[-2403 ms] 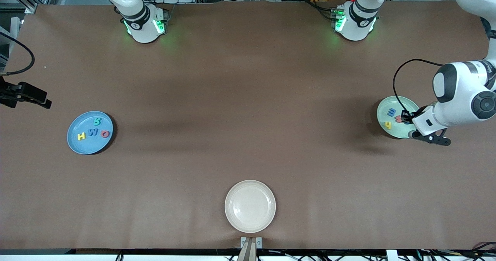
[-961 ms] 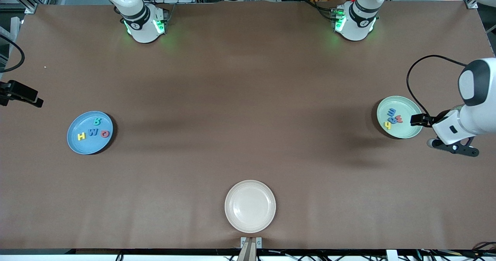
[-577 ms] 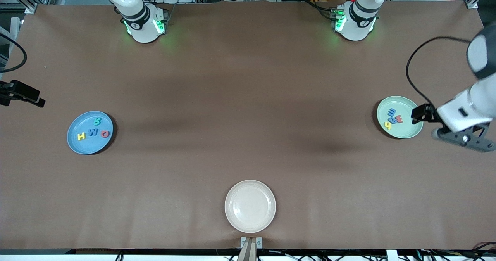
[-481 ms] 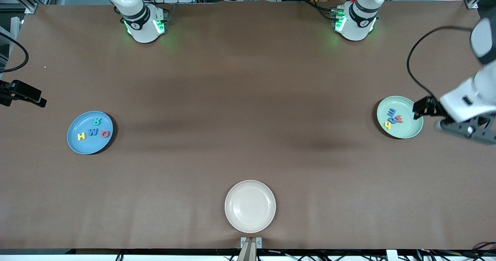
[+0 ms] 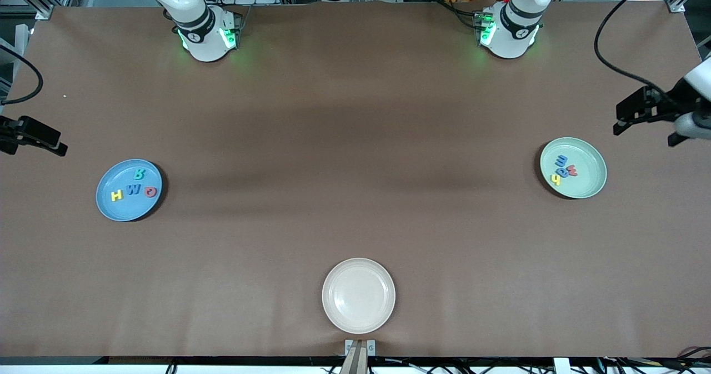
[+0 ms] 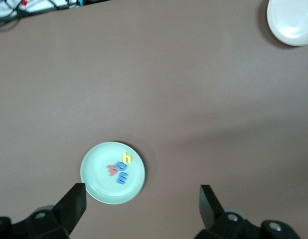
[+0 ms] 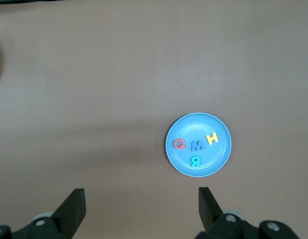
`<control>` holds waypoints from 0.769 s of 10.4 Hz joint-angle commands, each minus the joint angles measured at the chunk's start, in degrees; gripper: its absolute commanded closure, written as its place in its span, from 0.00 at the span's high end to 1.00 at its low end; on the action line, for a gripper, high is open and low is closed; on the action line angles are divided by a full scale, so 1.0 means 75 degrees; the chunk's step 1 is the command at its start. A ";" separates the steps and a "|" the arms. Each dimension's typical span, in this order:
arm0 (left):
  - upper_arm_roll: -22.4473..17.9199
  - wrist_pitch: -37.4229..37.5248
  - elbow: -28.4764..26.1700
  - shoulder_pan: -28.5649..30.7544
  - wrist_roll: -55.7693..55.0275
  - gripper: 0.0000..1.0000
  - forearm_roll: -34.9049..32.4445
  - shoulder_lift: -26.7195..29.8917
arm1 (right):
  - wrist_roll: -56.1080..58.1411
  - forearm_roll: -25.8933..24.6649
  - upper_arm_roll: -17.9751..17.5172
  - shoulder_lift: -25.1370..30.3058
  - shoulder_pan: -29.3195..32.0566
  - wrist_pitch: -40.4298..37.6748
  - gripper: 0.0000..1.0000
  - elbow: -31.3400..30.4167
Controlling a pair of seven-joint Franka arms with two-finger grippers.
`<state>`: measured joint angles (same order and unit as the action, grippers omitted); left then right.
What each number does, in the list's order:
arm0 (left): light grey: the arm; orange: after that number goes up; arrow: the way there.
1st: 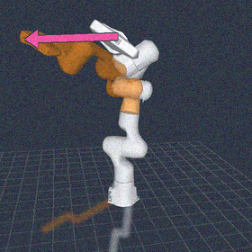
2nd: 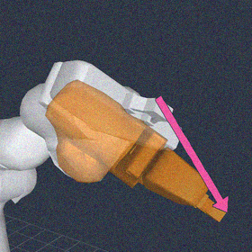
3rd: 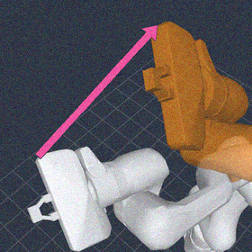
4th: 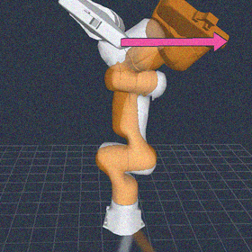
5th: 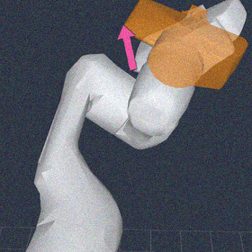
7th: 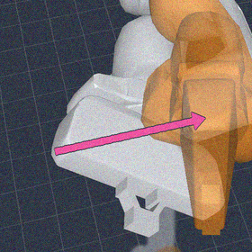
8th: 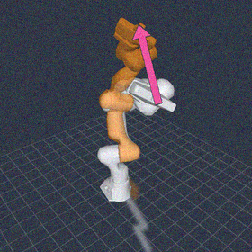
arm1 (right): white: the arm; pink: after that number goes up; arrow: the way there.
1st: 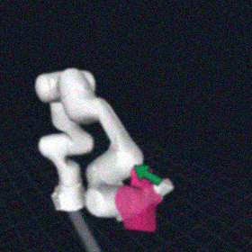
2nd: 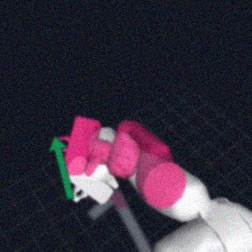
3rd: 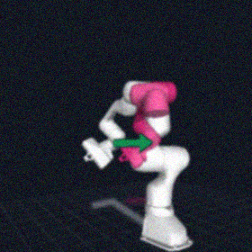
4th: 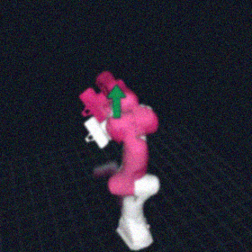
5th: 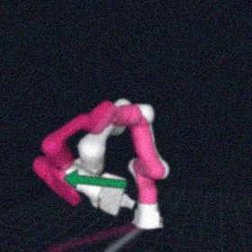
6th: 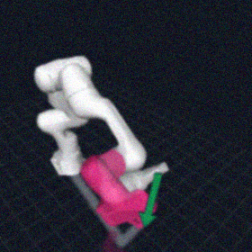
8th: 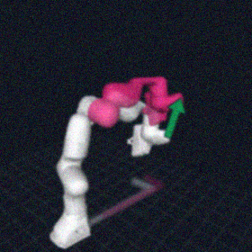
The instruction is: Sort uppercase to blue plate, lowercase to green plate
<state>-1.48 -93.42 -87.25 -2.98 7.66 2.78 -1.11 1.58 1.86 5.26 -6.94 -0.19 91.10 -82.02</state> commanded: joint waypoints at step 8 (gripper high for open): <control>-0.0061 0.0597 0.0220 -0.0165 -0.0951 1.00 -0.0290 0.0535 | -0.0175 0.0010 -0.0033 0.0842 -0.0034 0.0661 1.00 -0.1285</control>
<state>-1.63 -89.98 -86.24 -3.48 1.73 1.39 2.91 1.35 1.86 5.14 -3.34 -0.22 94.37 -88.17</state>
